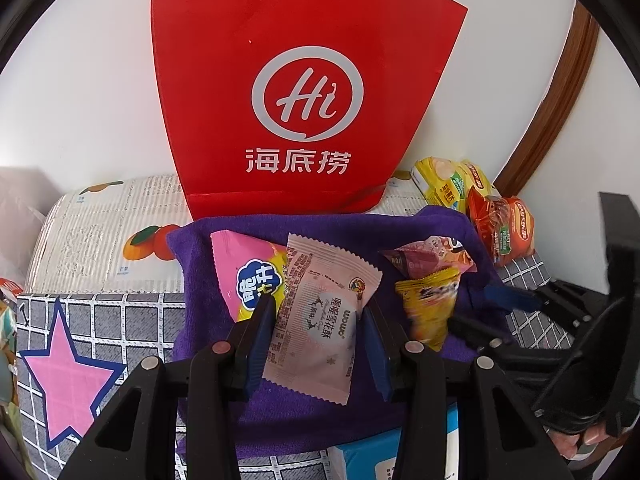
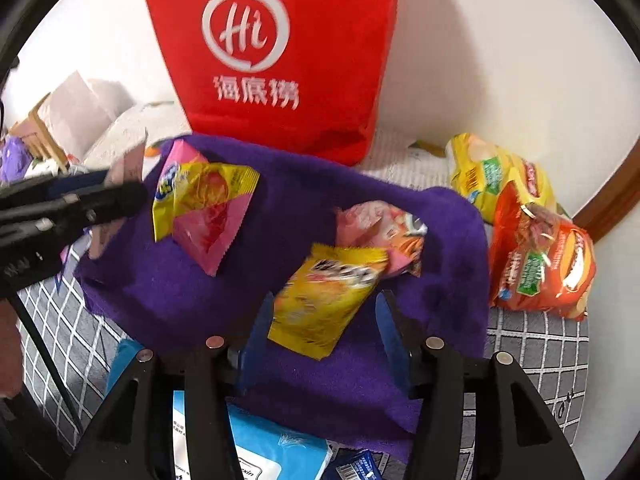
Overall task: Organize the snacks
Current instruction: 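Open the right tool to drop the yellow packet onto the purple towel, then lower the pale pink sachet onto the towel and open the left tool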
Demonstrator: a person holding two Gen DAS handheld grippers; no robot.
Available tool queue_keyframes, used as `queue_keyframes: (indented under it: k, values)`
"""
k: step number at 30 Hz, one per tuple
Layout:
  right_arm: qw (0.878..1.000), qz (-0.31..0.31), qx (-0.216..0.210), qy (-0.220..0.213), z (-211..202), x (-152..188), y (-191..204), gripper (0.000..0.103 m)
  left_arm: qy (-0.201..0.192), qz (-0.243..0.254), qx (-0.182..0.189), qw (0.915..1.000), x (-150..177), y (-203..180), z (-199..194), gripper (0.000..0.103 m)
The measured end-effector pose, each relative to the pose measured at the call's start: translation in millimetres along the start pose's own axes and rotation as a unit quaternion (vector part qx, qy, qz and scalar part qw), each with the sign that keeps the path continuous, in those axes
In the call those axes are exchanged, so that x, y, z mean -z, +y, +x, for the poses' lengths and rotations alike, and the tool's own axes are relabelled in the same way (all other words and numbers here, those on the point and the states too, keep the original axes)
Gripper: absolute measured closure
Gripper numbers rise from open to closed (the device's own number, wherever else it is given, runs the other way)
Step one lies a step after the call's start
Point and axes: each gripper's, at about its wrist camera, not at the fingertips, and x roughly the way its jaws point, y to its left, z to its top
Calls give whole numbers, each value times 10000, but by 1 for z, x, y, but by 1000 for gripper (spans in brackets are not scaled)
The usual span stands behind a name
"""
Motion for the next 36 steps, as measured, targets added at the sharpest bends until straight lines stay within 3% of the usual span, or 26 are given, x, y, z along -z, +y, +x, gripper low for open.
queue_keyframes:
  k: [12,36]
  values:
    - [9950,761,-29,-646,-38,-5,-35,45,263,127,-231,9993,5,-8,16,62]
    - [9921,1091,-182,-595,-40,-4,-50,45,733,47,-448,9963,14,-2,46,61]
